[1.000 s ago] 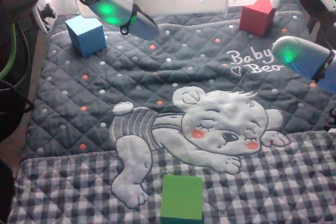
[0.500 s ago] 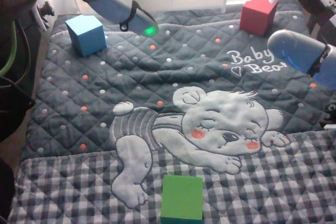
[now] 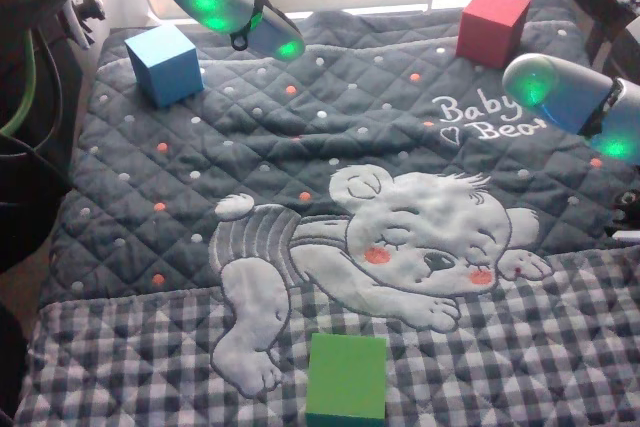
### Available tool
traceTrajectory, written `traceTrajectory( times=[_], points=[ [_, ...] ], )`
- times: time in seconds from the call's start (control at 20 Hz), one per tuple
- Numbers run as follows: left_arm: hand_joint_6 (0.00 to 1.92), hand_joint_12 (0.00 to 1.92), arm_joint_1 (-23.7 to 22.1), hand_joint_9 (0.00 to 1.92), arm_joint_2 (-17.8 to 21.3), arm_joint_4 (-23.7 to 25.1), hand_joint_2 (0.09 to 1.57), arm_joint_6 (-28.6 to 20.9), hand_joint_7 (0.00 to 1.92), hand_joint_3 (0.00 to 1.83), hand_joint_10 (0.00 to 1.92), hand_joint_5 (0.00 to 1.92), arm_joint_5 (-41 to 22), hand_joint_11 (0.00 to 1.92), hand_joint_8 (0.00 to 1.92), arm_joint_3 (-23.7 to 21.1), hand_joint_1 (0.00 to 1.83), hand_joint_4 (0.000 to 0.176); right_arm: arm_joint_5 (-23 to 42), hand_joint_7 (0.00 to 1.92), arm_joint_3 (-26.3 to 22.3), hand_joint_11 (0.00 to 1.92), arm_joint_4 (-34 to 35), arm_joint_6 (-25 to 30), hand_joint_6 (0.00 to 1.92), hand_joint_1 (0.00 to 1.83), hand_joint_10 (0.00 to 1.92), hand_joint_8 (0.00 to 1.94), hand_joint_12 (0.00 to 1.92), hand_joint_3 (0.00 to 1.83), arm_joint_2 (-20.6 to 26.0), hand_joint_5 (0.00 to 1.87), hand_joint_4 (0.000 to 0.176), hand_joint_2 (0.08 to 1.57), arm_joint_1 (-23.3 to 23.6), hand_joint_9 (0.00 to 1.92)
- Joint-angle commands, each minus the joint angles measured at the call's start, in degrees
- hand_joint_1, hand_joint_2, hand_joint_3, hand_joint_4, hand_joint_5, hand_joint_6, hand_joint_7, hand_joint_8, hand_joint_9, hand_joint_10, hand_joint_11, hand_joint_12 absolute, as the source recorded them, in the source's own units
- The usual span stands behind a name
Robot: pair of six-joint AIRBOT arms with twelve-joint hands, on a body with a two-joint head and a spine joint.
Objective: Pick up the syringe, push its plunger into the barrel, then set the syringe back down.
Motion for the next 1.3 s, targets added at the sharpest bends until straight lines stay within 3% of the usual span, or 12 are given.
traceTrajectory(
  times=[0.0,0.15,0.2,0.4,0.5,0.6,0.65,0.75,0.8,1.1,1.15,1.25],
  points=[
    [1.92,1.92,-1.4,1.55,-1.25,-1.38,1.21,-0.77,1.47,0.05,1.92,1.26,-8.01,1.57,1.92,-0.46,1.34,0.0,5.65,0.0,-0.2,0.02,-6.86,0.35,0.0,0.12,0.0,0.0,0.01,0.0,-0.72,0.0,0.0,0.87,1.21,0.0],
    [1.92,1.92,-1.64,1.64,-1.46,-1.11,1.21,-0.77,1.55,0.05,1.92,1.3,-7.86,1.68,1.92,-0.42,1.32,0.0,5.57,0.0,-0.2,0.02,-7.09,0.35,0.0,0.11,0.0,0.0,0.01,0.0,-0.84,0.0,0.0,0.85,1.46,0.0],
    [1.92,1.92,-1.68,1.59,-1.51,-1.1,1.22,-0.77,1.55,0.07,1.92,1.29,-7.84,1.5,1.92,-0.41,1.28,0.0,5.56,0.0,-0.2,0.02,-7.17,0.35,0.0,0.13,0.0,0.0,0.01,0.0,-0.88,0.0,0.0,0.82,1.54,0.0],
    [1.92,1.92,-1.76,1.6,-1.76,-0.97,1.28,-0.77,1.56,0.11,1.92,1.3,-7.71,1.56,1.92,-0.35,1.19,0.0,5.53,0.0,-0.2,0.05,-7.29,0.56,0.0,0.08,0.0,0.0,0.02,0.0,-0.93,0.0,0.0,0.81,1.67,0.0],
    [1.92,1.92,-1.81,1.48,-1.92,-0.9,1.24,-0.77,1.5,0.11,1.92,1.25,-7.7,1.18,1.92,-0.32,1.24,0.0,5.53,0.0,-0.2,0.03,-7.32,0.64,0.0,0.07,0.0,0.0,0.01,0.0,-0.97,0.0,0.0,0.82,1.67,0.0],
    [1.92,1.92,-1.86,1.49,-2.14,-0.63,1.23,-0.77,1.53,0.11,1.92,1.27,-7.58,1.17,1.92,-0.27,1.26,0.0,5.53,0.0,-0.21,0.03,-7.41,0.7,0.0,0.06,0.0,0.0,0.01,0.0,-1.05,0.0,0.0,0.82,1.75,0.0],
    [1.92,1.92,-1.89,1.52,-2.24,-0.52,1.22,-0.77,1.53,0.11,1.92,1.28,-7.54,1.32,1.92,-0.24,1.29,0.0,5.53,0.0,-0.21,0.04,-7.51,0.7,0.0,0.04,0.0,0.0,0.01,0.0,-1.08,0.0,0.0,0.82,1.83,0.0],
    [1.92,1.92,-1.94,1.54,-2.29,-0.39,1.2,-0.77,1.53,0.1,1.92,1.26,-7.5,1.38,1.92,-0.24,1.31,0.0,5.53,0.0,-0.2,0.0,-7.62,0.75,0.0,0.04,0.0,0.0,0.0,0.0,-1.04,0.0,0.0,0.84,1.86,0.0],
    [1.92,1.92,-1.94,1.52,-2.29,-0.39,1.19,-0.77,1.52,0.1,1.92,1.25,-7.49,1.27,1.92,-0.21,1.33,0.0,5.53,0.0,-0.21,0.02,-7.61,0.76,0.0,0.02,0.0,0.0,0.01,0.01,-0.99,0.0,0.0,0.85,1.86,0.0],
    [1.92,1.92,-1.94,1.54,-2.79,-0.2,1.21,-0.76,1.53,0.12,1.92,1.25,-7.23,1.42,1.92,0.05,1.28,0.0,5.06,0.0,-0.21,0.0,-8.36,0.91,0.0,0.0,0.0,0.0,0.0,0.02,-1.21,0.0,0.0,0.9,2.14,0.0],
    [1.92,1.92,-1.94,1.52,-2.92,-0.05,1.21,-0.76,1.52,0.14,1.92,1.24,-7.11,1.3,1.92,0.1,1.25,0.0,5.01,0.0,-0.21,0.0,-8.48,0.91,0.0,0.0,0.0,0.0,0.0,0.01,-1.22,0.0,0.0,0.89,2.19,0.0],
    [1.92,1.92,-1.94,1.51,-3.18,0.13,1.22,-0.76,1.52,0.17,1.92,1.25,-7.02,1.29,1.92,0.23,1.2,0.0,4.9,0.0,-0.21,0.0,-8.7,0.91,0.0,0.0,0.0,0.0,0.0,0.0,-1.22,0.0,0.0,0.85,2.28,0.0]
  ],
)
